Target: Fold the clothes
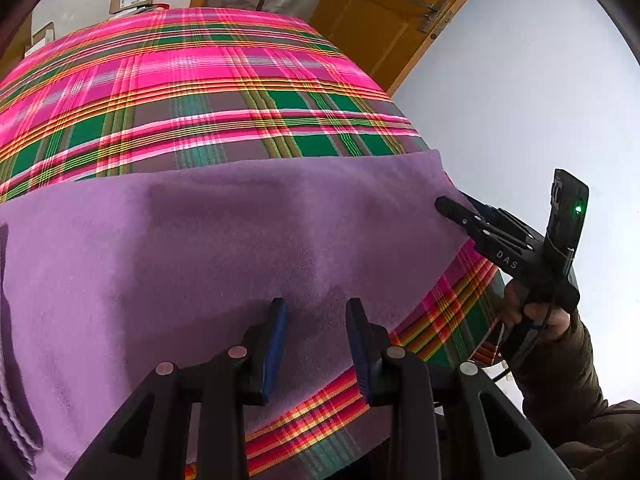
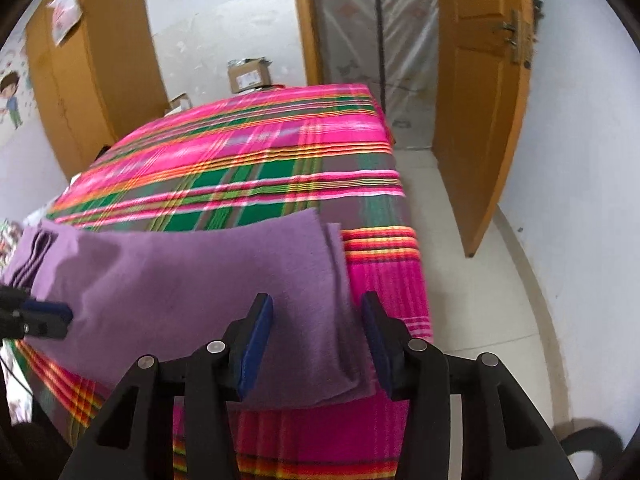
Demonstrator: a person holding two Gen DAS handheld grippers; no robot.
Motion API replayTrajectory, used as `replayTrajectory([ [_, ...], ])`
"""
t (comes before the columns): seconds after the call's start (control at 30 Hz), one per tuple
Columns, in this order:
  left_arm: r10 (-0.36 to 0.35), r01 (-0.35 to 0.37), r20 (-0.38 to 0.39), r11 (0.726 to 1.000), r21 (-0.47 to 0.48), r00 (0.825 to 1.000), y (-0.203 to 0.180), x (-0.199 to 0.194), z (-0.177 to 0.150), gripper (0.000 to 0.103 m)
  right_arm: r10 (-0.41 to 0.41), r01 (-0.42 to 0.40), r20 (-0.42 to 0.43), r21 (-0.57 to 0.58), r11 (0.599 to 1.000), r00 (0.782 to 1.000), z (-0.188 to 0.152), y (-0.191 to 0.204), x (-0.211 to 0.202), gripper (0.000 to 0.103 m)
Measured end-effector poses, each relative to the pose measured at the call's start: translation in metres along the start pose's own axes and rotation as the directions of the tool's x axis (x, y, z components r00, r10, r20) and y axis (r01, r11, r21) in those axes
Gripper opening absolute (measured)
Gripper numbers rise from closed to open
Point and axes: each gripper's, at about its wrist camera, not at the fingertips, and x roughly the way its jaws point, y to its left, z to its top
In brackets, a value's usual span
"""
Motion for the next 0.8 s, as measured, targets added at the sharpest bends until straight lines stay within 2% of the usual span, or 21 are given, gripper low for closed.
replayTrajectory([
  [0.07,0.002,-0.002,0.0,1.0,0.002,1.0,0.0,0.0,0.0,0.031,0.03,-0.03,0.003,0.005,1.0,1.0,-0.001,0.001,-0.001,0.028],
  [0.1,0.003,-0.003,0.001,1.0,0.002,1.0,0.0,0.0,0.0,0.031,0.054,-0.054,0.005,0.01,0.998,0.999,-0.002,0.001,-0.001,0.016],
  [0.13,0.004,-0.004,0.001,1.0,0.004,1.0,0.0,0.0,0.0,0.031,0.062,-0.062,0.006,0.013,0.998,0.998,-0.002,0.001,-0.001,0.015],
  [0.37,0.008,-0.008,0.002,1.0,0.01,1.0,0.0,0.001,0.0,0.031,0.105,-0.106,0.01,0.074,0.992,0.994,-0.003,-0.011,-0.002,0.016],
  [0.5,0.01,-0.01,0.002,1.0,0.009,1.0,-0.001,0.001,0.0,0.031,0.126,-0.127,0.017,0.094,0.987,0.992,-0.003,-0.013,-0.002,0.012],
  [0.63,0.005,-0.005,-0.002,1.0,0.007,1.0,-0.001,0.0,-0.001,0.031,0.092,-0.094,0.03,0.112,0.989,0.995,0.001,-0.016,-0.007,0.01],
  [0.8,0.003,-0.003,-0.003,1.0,0.011,1.0,-0.003,-0.003,-0.004,0.031,0.113,-0.113,0.009,0.142,0.983,0.994,0.004,-0.021,-0.002,0.01],
])
